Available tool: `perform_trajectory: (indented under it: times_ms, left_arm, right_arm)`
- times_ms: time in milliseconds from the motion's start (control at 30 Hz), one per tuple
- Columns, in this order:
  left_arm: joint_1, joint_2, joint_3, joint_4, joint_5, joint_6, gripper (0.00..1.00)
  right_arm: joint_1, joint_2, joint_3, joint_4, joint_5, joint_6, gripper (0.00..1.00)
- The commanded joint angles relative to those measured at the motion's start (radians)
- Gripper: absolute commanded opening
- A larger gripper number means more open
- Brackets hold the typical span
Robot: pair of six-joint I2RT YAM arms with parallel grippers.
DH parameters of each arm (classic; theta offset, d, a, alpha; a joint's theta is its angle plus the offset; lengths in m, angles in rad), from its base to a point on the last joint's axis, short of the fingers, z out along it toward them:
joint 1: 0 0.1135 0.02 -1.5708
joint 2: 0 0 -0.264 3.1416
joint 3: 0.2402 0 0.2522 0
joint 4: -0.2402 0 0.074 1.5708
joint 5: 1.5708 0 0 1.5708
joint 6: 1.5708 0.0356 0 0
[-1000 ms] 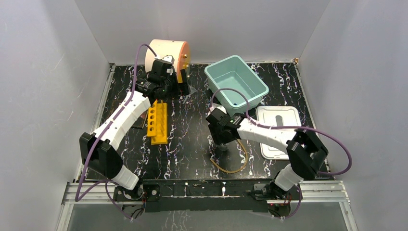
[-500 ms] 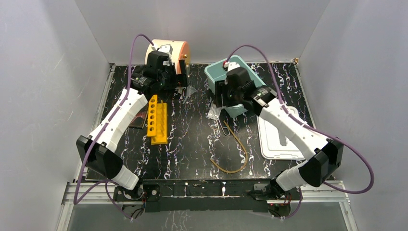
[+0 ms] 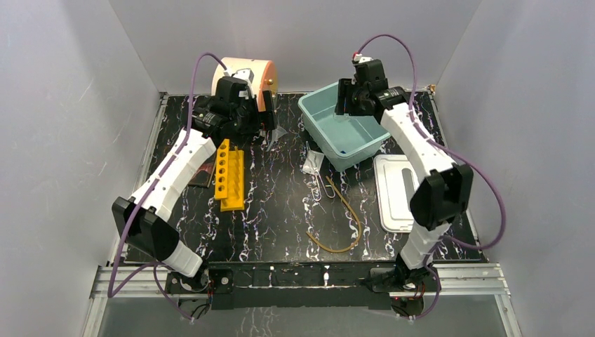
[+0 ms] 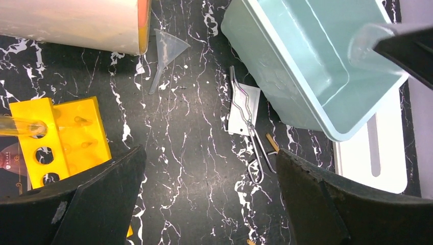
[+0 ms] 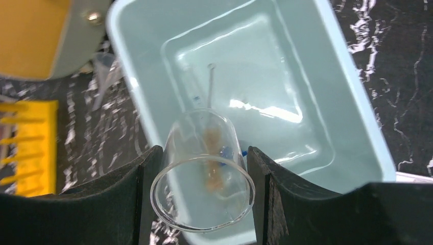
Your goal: Organize the chemistry lab equipment
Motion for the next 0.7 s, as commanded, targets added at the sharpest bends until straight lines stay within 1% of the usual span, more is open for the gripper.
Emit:
perform_trajectory:
  times_ms: [0, 100, 167, 333, 467, 567, 667]
  left_arm:
    - [0.001, -0.024, -0.005, -0.004, 0.04, 0.006, 0.98]
    - [0.0, -0.001, 0.002, 0.001, 0.052, 0.0, 0.98]
    - [0.0, 0.012, 0.006, 0.002, 0.094, -0.006, 0.98]
    - [0.001, 0.025, -0.002, 0.018, 0.151, 0.008, 0.98]
    - [0.001, 0.039, 0.003, 0.021, 0.181, 0.017, 0.98]
    - [0.001, 0.046, -0.002, 0.026, 0.179, 0.012, 0.98]
    - [0.001, 0.058, -0.006, 0.029, 0.172, -0.001, 0.98]
  right_arm:
    - [-0.031, 0.13, 0.133, 0.019, 0.033, -0.047, 0.51]
    - [-0.033, 0.246, 0.215, 0.02, 0.066, -0.074, 0.51]
    - [-0.033, 0.321, 0.284, 0.015, 0.094, -0.093, 0.51]
    - [-0.033, 0.502, 0.446, -0.02, 0.166, -0.133, 0.5]
    - [-0.035, 0.629, 0.577, -0.079, 0.211, -0.135, 0.49]
    - [-0.034, 0.682, 0.636, -0.101, 0.22, -0.112, 0.48]
    - [-0.035, 0.698, 0.63, -0.08, 0.225, -0.107, 0.47]
